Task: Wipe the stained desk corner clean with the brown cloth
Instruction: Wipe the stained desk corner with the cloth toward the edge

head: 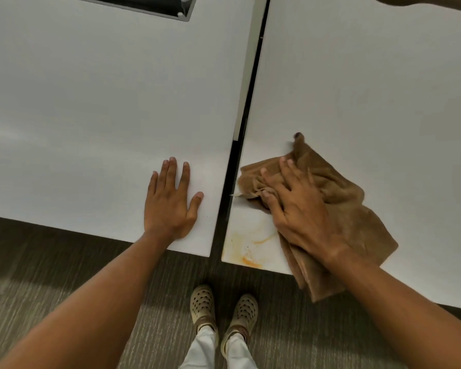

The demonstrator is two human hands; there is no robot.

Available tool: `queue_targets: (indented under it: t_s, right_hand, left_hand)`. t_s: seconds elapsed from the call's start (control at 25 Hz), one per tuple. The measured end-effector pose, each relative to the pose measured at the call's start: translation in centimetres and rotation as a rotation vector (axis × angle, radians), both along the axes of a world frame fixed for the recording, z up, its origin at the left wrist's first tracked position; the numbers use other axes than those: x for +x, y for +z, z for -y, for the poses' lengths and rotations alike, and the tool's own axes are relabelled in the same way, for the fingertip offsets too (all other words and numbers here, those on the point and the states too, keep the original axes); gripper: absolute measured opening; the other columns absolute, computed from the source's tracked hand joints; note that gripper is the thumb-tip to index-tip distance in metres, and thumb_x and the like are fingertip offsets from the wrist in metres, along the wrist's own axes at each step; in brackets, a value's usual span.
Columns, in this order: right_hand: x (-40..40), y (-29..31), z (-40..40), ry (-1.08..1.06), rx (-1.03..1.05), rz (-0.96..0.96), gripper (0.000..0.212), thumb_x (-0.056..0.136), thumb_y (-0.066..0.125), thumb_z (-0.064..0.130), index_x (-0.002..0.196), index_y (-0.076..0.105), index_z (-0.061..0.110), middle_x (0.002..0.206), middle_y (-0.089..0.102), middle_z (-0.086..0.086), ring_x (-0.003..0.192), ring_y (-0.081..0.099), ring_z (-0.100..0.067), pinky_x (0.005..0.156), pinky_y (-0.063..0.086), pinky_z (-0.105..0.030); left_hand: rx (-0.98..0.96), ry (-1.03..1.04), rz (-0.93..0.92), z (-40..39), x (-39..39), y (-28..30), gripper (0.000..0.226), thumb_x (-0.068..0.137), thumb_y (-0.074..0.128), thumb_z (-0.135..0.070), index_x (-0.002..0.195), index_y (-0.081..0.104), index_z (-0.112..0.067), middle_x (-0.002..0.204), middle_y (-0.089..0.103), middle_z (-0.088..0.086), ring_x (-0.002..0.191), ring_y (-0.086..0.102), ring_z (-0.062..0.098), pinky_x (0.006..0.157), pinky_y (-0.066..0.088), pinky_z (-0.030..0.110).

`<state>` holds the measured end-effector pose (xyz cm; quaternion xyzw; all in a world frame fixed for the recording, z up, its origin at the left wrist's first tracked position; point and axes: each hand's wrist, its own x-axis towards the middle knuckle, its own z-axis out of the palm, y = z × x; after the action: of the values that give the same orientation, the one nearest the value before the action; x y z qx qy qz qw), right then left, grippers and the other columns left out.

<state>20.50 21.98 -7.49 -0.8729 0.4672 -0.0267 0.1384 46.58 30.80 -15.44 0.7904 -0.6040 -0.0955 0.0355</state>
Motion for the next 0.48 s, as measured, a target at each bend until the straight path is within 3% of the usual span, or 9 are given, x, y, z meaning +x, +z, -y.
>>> queue_targets:
  t_s: [0.28,0.36,0.48]
  right_hand:
    - [-1.0,0.0,-6.3,0.338,0.025,-0.041,0.055,0.100,0.022,0.054,0.152,0.023,0.037,0.163,0.017,-0.005,0.152,0.010,-0.018,0.123,0.003,-0.045]
    - [-3.9,0.0,-6.9,0.302,-0.001,-0.077,0.055,0.099,0.019,0.058,0.152,0.018,0.041,0.164,0.015,-0.003,0.152,0.009,-0.017,0.123,0.003,-0.046]
    - [-5.1,0.2,-6.7,0.063,-0.006,-0.084,0.055,0.099,0.014,0.060,0.151,0.019,0.045,0.164,0.014,-0.003,0.152,0.006,-0.019,0.123,0.004,-0.049]
  left_hand:
    - [0.067,-0.009,0.015,-0.6,0.0,0.3,0.080,0.091,0.003,-0.065,0.157,-0.008,-0.021,0.165,-0.013,0.010,0.152,-0.014,0.022,0.123,-0.005,0.041]
    - [0.077,-0.005,0.023,-1.4,0.2,0.3,0.079,0.091,0.002,-0.065,0.156,-0.010,-0.022,0.165,-0.015,0.009,0.151,-0.015,0.021,0.123,-0.005,0.041]
    - [0.061,0.006,0.027,-1.9,0.3,0.3,0.078,0.092,0.005,-0.065,0.156,-0.009,-0.023,0.165,-0.013,0.008,0.152,-0.014,0.020,0.123,-0.005,0.041]
